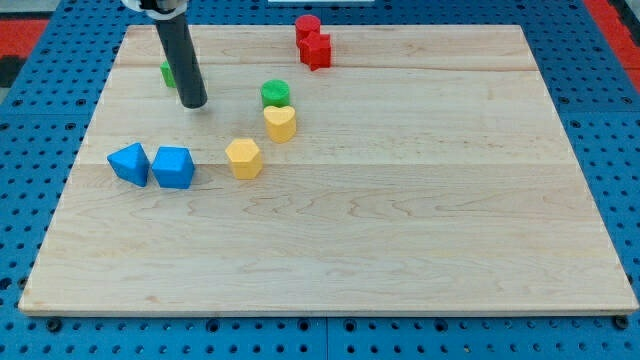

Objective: Form a semi circle using the green circle and red blocks

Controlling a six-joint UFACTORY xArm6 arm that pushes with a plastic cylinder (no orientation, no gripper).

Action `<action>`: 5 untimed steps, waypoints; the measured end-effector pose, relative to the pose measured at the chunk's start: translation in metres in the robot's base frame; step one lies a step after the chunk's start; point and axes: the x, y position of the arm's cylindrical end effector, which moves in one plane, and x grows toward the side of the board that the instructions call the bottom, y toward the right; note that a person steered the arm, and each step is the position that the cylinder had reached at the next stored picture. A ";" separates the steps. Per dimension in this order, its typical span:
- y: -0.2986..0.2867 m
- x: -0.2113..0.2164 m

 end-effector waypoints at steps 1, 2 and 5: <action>0.059 0.012; 0.107 0.013; 0.253 0.002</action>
